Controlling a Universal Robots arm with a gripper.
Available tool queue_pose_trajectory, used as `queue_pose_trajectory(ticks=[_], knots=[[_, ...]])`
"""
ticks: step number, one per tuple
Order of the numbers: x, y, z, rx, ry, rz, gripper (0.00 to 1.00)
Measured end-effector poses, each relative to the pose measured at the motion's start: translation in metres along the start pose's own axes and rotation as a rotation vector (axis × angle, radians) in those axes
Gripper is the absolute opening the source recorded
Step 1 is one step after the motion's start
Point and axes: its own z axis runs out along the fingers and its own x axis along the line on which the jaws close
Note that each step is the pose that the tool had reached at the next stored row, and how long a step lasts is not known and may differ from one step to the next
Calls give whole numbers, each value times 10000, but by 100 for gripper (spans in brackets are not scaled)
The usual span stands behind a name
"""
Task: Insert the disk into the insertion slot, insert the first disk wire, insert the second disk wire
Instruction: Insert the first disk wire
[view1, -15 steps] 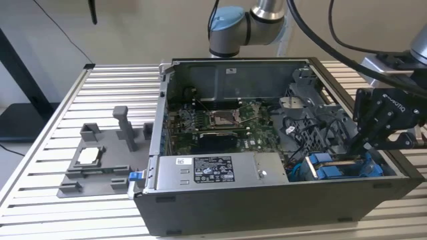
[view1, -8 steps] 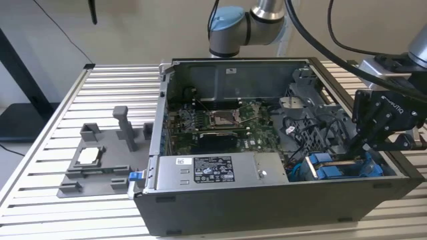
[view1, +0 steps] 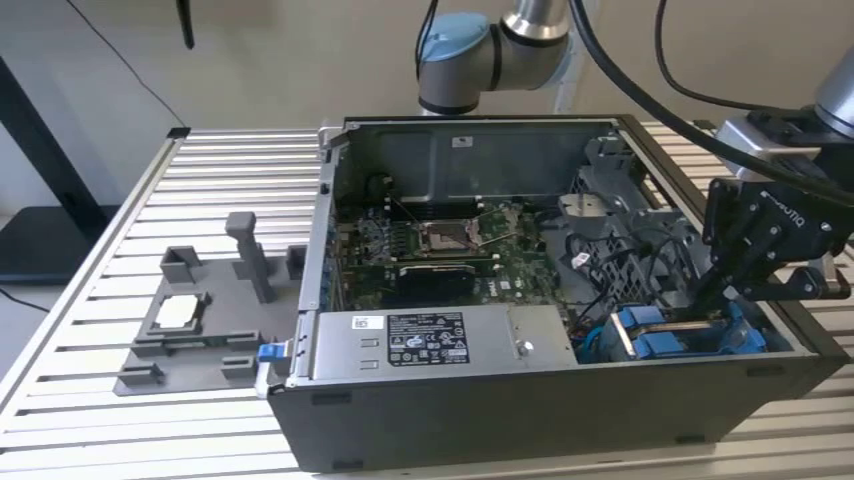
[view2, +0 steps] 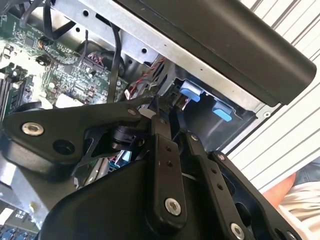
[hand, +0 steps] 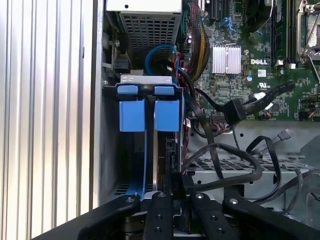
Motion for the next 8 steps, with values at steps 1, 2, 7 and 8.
queue_pose_trajectory(ticks=[1,2,7,8], knots=[[0,-2,0,0,0,-13,19],[0,-5,0,-1,2,-27,19],[1,-13,3,-2,2,-44,19],[1,-14,5,-1,-1,-44,19]])
